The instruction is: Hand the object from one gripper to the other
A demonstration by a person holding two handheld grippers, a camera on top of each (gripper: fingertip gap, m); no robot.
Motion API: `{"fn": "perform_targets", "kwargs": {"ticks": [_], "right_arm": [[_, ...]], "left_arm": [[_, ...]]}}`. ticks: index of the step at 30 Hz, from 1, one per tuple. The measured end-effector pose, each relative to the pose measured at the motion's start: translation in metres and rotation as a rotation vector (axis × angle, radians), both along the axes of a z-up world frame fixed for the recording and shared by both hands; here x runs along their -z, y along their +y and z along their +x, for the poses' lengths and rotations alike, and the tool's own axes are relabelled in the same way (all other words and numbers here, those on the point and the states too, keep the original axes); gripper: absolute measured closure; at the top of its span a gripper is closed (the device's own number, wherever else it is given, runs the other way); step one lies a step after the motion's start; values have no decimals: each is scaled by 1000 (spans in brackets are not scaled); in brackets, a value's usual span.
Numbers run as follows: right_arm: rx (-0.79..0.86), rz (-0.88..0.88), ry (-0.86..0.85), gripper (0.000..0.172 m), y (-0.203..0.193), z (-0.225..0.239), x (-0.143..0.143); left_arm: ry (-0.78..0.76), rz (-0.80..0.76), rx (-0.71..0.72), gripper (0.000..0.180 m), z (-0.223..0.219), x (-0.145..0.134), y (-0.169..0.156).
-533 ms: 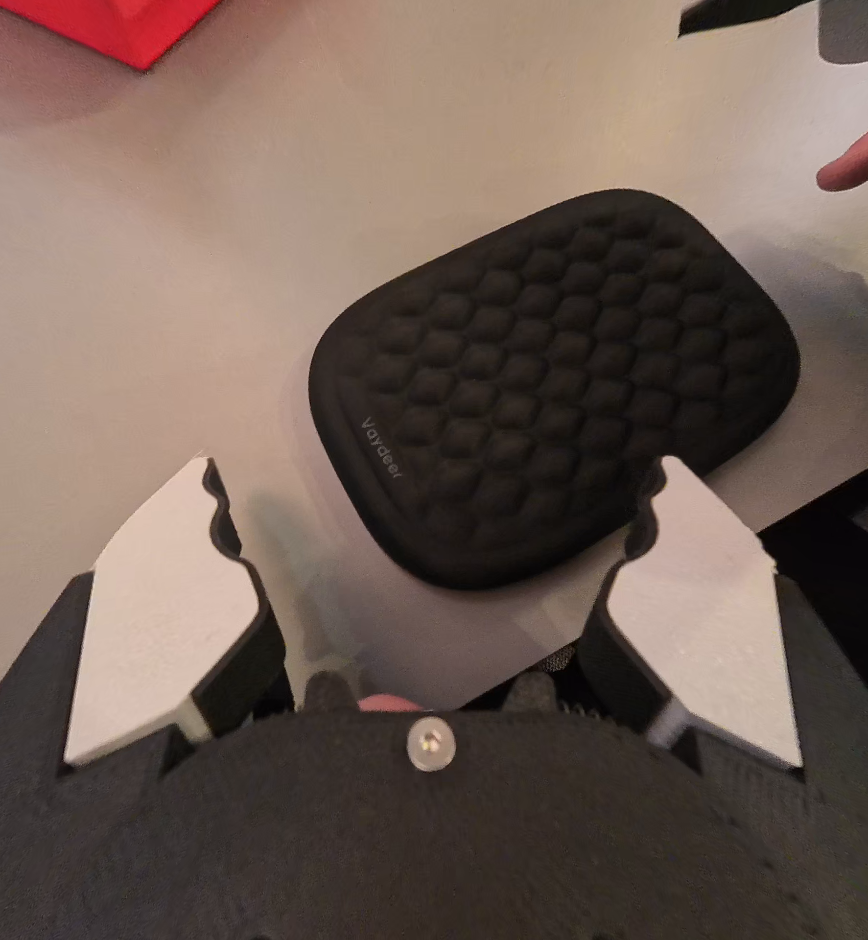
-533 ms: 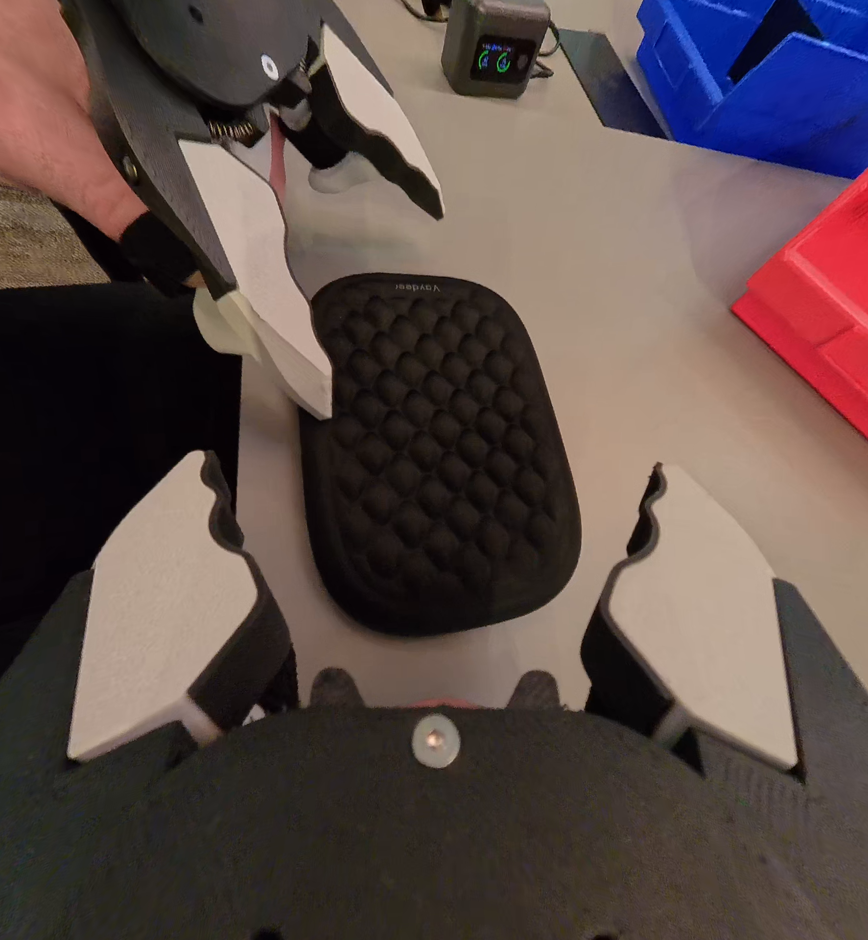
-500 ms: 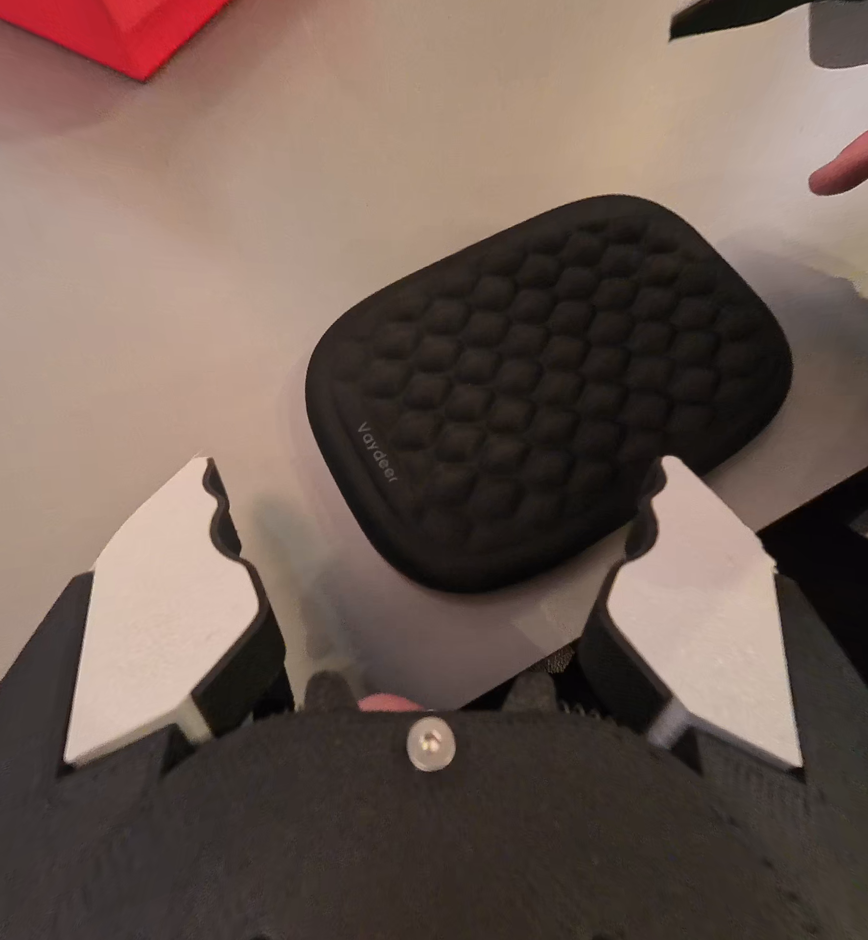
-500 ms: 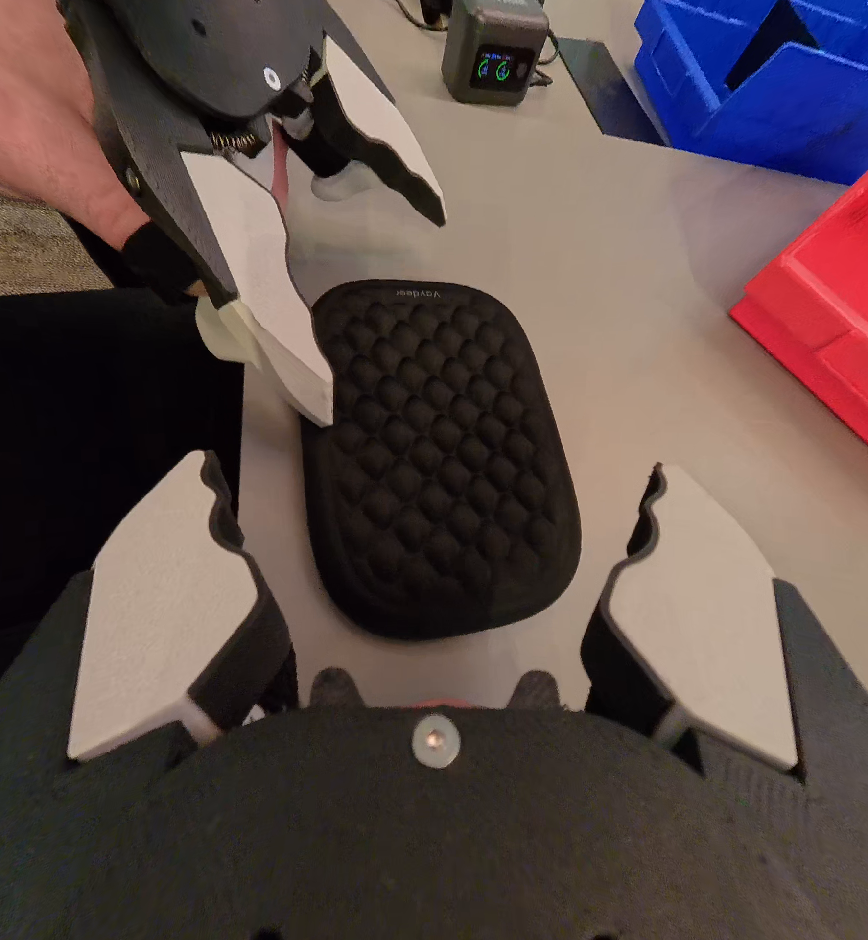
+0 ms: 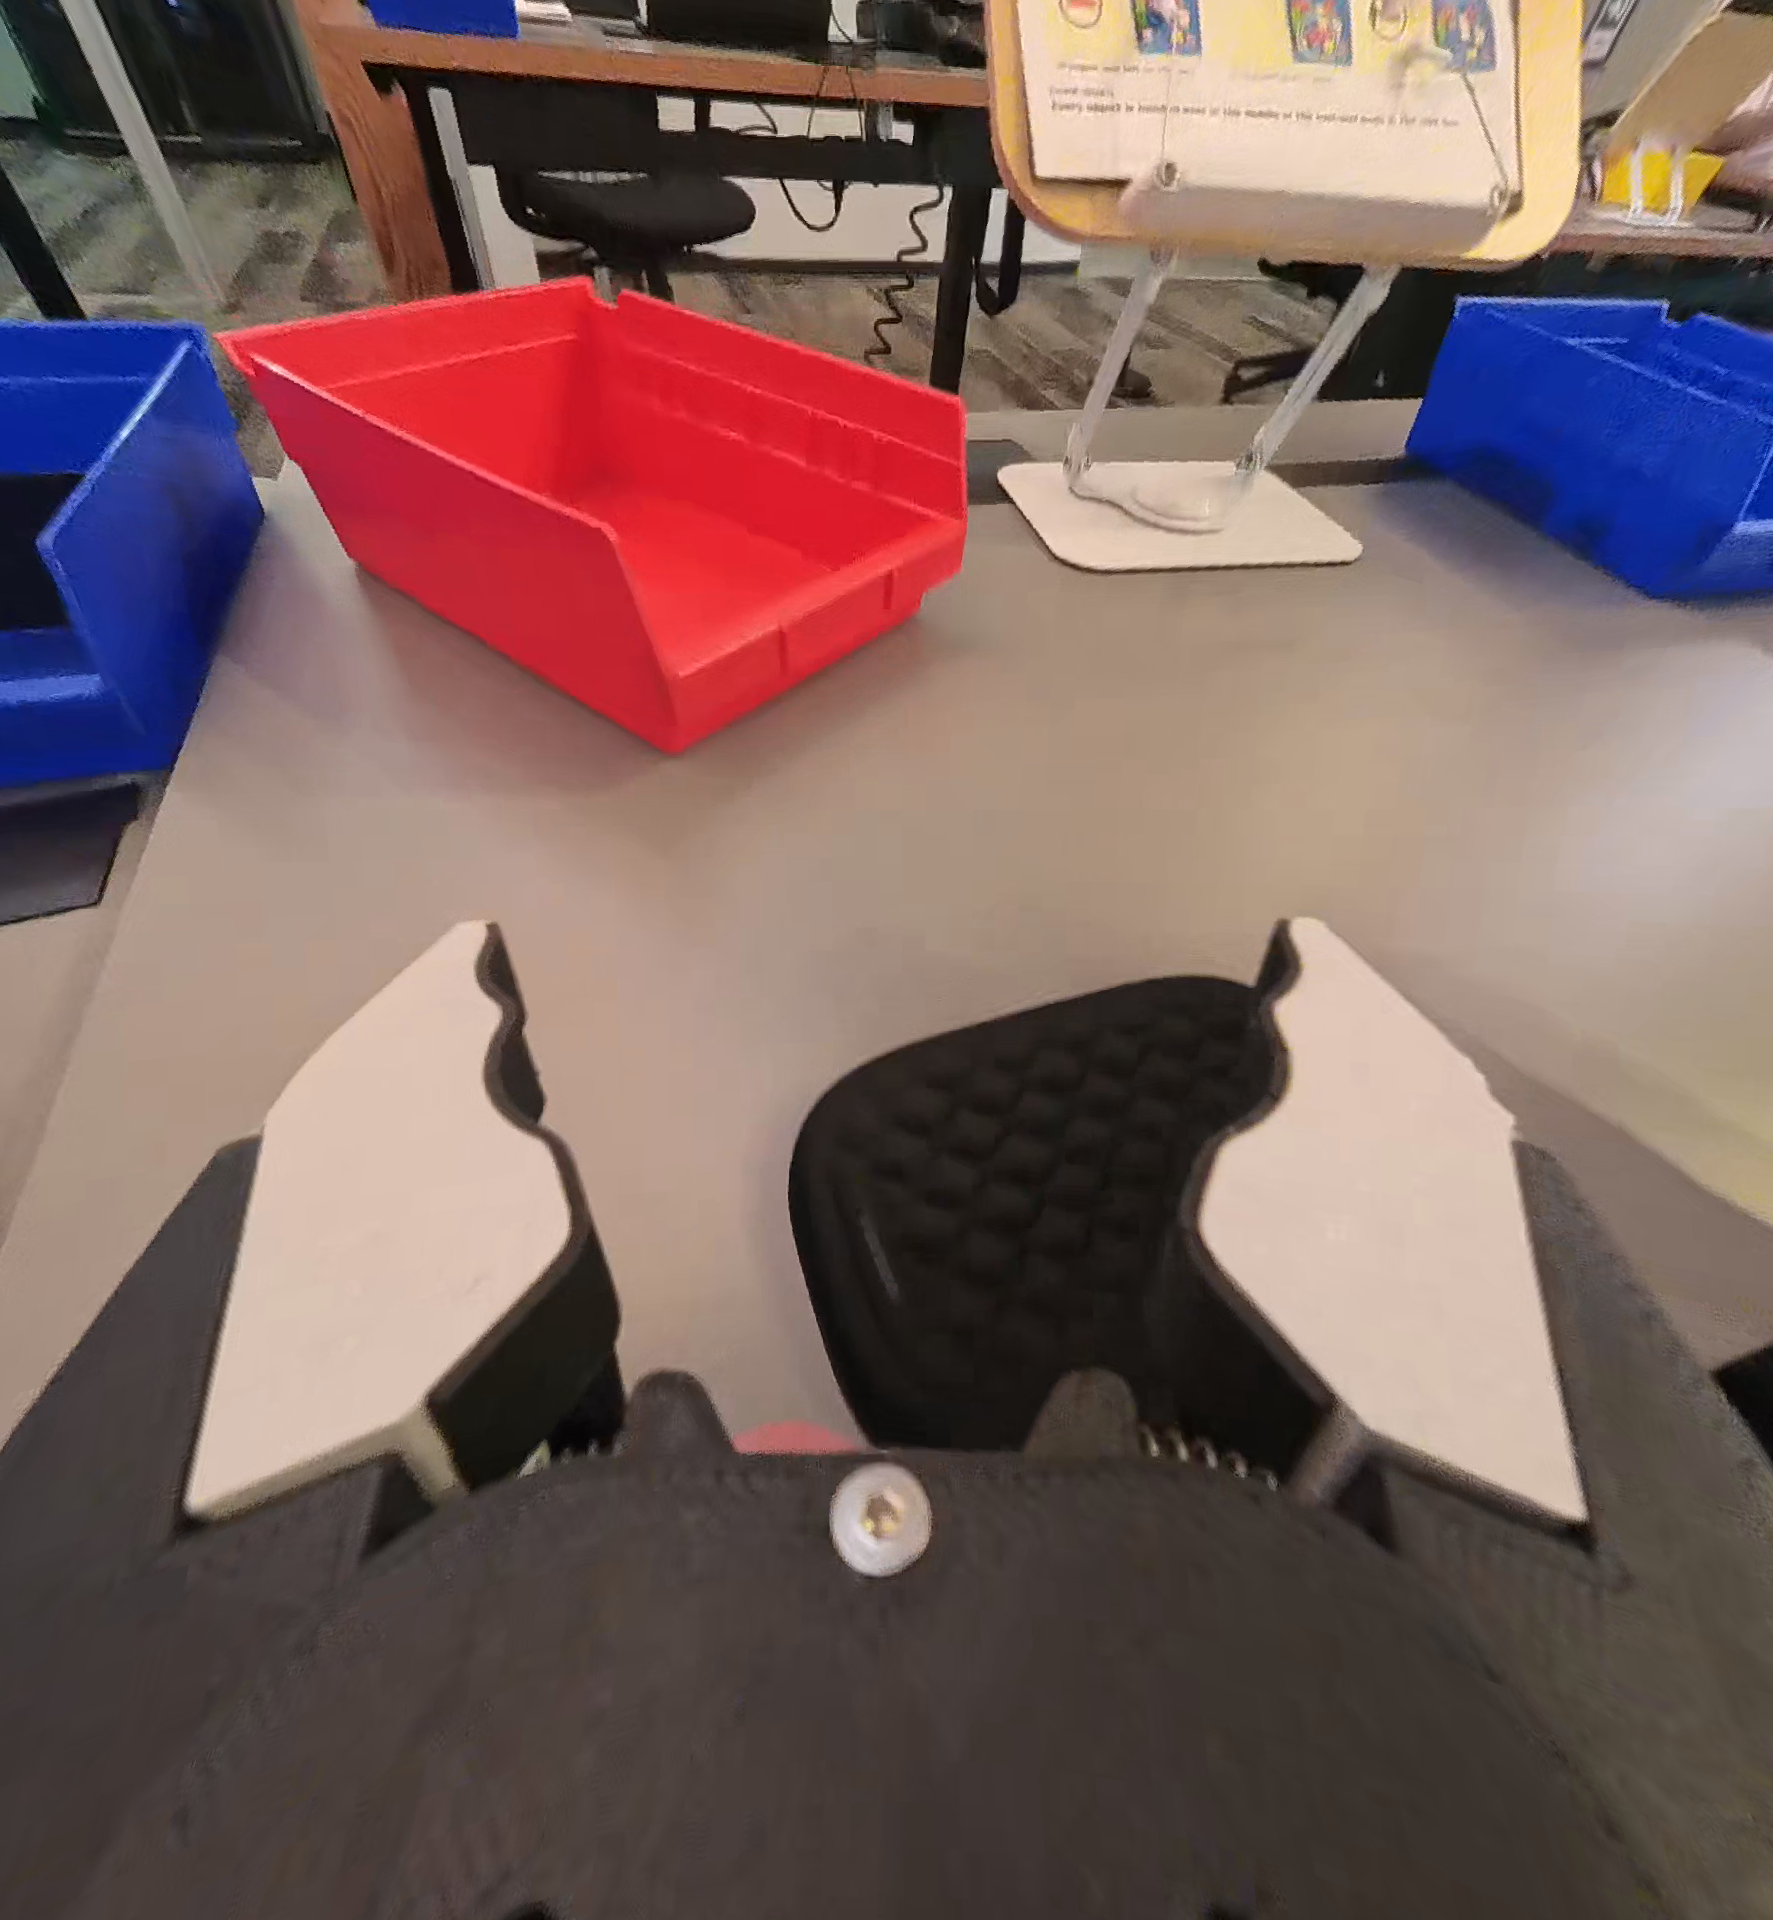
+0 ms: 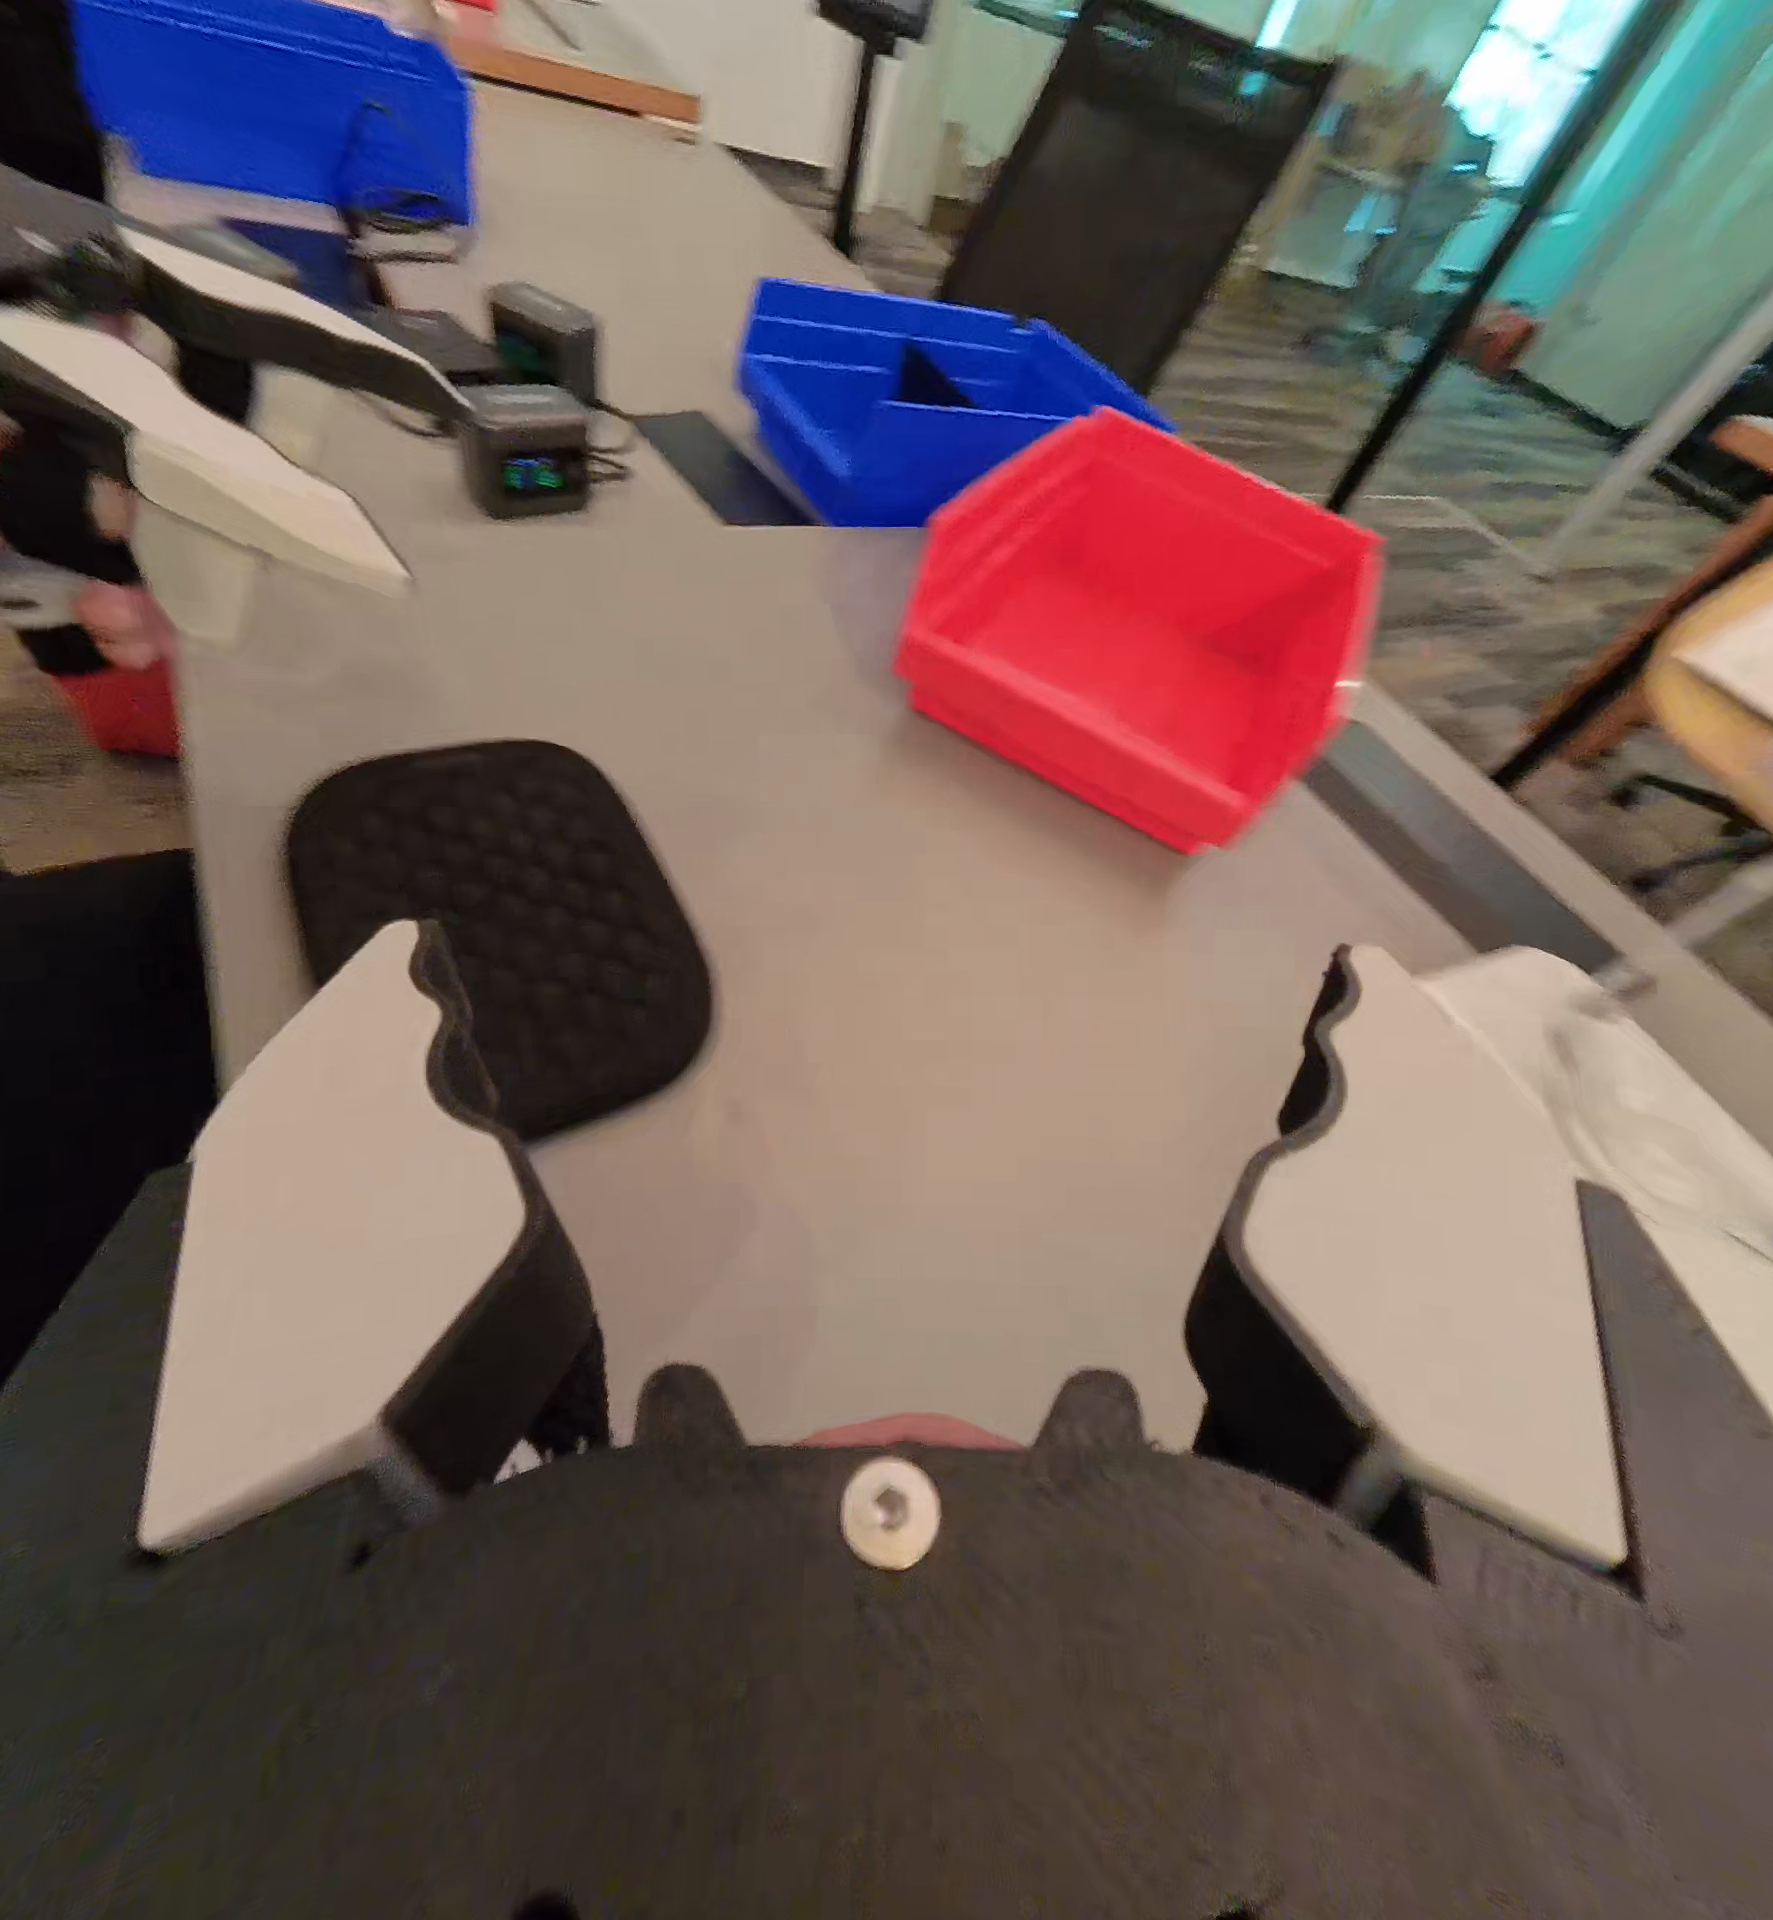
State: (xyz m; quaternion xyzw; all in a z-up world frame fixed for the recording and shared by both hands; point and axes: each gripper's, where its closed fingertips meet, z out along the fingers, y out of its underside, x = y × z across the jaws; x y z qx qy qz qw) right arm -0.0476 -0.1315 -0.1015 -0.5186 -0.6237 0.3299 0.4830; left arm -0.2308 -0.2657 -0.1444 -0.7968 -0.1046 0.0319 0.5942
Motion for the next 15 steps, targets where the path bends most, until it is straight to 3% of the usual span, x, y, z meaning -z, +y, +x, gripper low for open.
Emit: {"fn": "perform_targets", "kwargs": {"ticks": [6, 8, 10, 15], "right_arm": [[317, 136, -89, 28, 118, 82, 0], [408, 122, -84, 38, 153, 111, -4], [503, 112, -87, 48, 188, 141, -5], [743, 45, -138, 47, 275, 215, 8]], "left_arm": [[7, 8, -96, 42, -42, -19, 36], [-11, 14, -103, 41, -52, -26, 54], [-14, -15, -109, 40, -60, -25, 74], [-59, -103, -120, 39, -86, -6, 131]]}}
